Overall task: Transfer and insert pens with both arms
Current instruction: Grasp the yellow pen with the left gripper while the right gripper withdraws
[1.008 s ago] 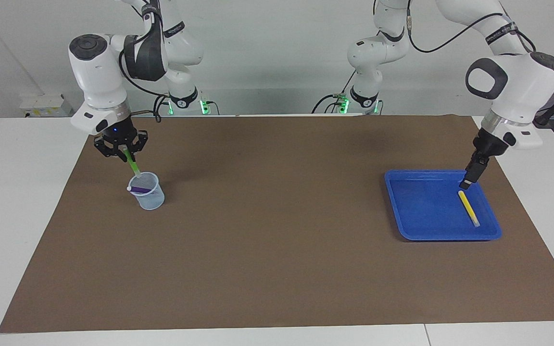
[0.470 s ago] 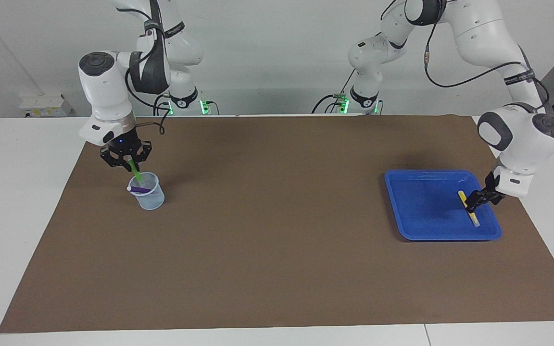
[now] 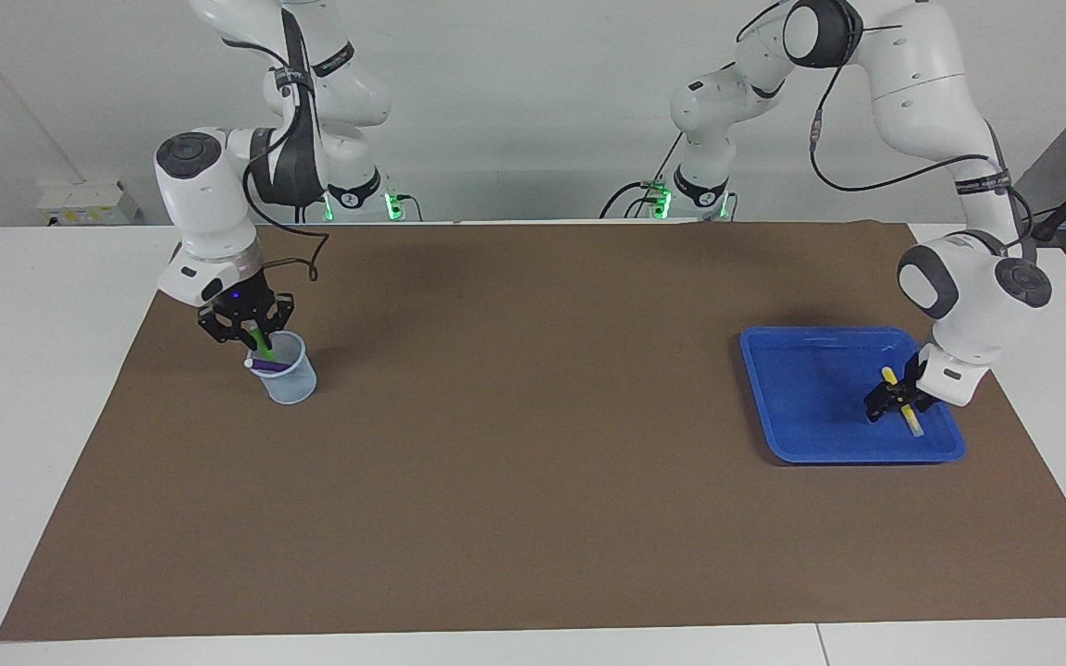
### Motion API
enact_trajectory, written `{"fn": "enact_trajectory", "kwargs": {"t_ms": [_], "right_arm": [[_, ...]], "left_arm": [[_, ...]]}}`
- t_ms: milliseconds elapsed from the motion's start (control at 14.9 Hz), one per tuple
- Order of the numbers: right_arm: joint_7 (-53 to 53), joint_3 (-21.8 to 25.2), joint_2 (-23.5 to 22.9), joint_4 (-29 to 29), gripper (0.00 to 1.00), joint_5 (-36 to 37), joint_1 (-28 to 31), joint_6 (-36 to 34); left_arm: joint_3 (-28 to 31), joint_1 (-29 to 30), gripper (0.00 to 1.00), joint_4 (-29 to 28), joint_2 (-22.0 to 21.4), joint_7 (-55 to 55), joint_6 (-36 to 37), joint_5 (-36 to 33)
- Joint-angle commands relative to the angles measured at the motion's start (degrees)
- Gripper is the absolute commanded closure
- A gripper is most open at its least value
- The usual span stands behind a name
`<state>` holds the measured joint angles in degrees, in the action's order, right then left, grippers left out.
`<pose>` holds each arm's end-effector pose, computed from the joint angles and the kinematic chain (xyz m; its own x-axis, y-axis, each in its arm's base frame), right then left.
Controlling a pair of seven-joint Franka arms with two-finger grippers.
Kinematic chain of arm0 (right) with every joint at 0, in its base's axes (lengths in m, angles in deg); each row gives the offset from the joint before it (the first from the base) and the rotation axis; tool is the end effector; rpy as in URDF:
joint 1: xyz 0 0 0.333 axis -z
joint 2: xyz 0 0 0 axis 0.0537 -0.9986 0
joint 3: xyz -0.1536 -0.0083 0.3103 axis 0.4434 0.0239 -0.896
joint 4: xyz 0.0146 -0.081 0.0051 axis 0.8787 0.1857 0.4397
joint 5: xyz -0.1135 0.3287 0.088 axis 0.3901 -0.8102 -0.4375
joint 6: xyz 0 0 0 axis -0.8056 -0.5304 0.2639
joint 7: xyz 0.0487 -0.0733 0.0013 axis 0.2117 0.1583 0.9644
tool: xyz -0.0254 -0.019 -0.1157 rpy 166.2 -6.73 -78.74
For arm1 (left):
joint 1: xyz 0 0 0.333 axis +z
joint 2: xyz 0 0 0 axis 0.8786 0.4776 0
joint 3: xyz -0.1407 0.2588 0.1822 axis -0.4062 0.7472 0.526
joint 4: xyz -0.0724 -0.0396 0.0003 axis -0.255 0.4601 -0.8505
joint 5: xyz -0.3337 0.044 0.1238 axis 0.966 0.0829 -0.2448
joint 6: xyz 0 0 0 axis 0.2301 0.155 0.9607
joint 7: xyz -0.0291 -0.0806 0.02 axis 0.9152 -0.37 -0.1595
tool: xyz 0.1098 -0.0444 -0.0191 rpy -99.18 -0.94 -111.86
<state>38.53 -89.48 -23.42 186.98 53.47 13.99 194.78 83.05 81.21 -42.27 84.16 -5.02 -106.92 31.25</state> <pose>0.4910 -0.0329 0.4274 0.9555 0.2888 0.0600 0.2798 -0.9517 0.1262 0.6189 0.1531 0.3291 0.9974 0.0511 0.0515 0.0524 -0.9983 -0.0246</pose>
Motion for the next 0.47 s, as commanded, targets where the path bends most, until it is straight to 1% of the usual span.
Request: {"fn": "enact_trajectory", "kwargs": {"t_ms": [0, 67, 134, 202, 269, 403], "right_arm": [[-2.57, -0.67, 0.14, 0.12, 0.89, 1.13, 0.79, 0.67], [-2.58, -0.67, 0.05, 0.03, 0.58, 1.13, 0.79, 0.67], [-2.49, -0.67, 0.05, -0.05, 0.11, 1.13, 0.70, 0.50], [-2.40, -0.67, 0.05, -0.23, 0.00, 1.13, 0.61, 0.15], [-2.32, -0.67, -0.12, -0.32, 0.00, 1.13, 0.44, -0.20], [-2.14, -0.67, -0.13, -0.93, 0.00, 1.13, 0.43, -1.08]], "left_arm": [[0.02, 0.39, 0.00, -1.41, -0.50, 1.65, -1.36, 2.10], [0.02, 0.48, 0.00, -1.41, -0.50, 1.65, -1.36, 2.37], [0.02, 0.74, 0.01, -1.41, -0.50, 1.65, -1.18, 2.46], [0.02, 0.74, 0.07, -1.41, -0.50, 1.65, -1.01, 2.46], [0.02, 0.74, 0.17, -1.41, -0.58, 1.56, -0.74, 2.55], [0.11, 0.65, 0.50, -1.24, -0.59, 1.38, -0.04, 3.16]]}}
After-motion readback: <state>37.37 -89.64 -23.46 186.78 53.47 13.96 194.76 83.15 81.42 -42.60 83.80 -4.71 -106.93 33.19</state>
